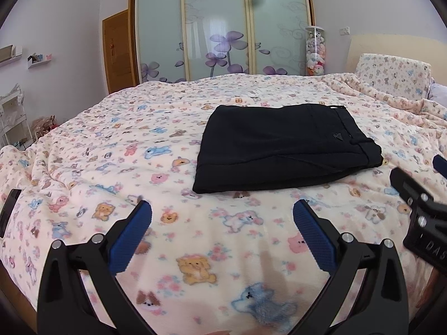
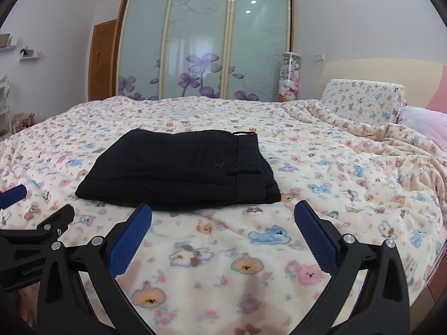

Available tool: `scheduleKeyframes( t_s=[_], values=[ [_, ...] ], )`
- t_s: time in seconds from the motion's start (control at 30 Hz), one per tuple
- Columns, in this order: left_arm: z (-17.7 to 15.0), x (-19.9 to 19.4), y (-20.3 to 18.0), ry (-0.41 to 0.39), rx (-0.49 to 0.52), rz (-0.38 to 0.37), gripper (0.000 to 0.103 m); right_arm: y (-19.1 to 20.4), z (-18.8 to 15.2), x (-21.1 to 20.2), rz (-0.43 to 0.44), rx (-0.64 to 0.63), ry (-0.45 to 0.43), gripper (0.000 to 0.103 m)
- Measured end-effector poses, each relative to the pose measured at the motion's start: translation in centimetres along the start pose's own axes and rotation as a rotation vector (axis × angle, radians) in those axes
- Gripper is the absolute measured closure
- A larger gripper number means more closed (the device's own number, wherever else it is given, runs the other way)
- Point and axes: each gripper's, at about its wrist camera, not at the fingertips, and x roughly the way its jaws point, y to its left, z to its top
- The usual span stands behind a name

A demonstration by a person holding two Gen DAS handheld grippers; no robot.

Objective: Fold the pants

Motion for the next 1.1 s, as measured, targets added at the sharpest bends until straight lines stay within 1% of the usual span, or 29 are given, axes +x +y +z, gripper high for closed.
scheduleKeyframes(
  t_s=[0.2,0.8,1.1],
  values=[
    [0.0,0.3,0.5,0.010,-0.017,0.004,0.002,0.6,-0.1,0.0,-0.004,-0.027,-0.003,0.001],
    [-0.1,0.0,-0.3,0.008,0.012,-0.022,0.002,-0.3,0.0,0.4,-0.025,0.011,0.013,0.001],
    [-0.2,0.0,-0.7,0.015,0.027,-0.049,0.002,-0.6,-0.1,0.5,-0.044,0.022,0.016,0.001]
  ],
)
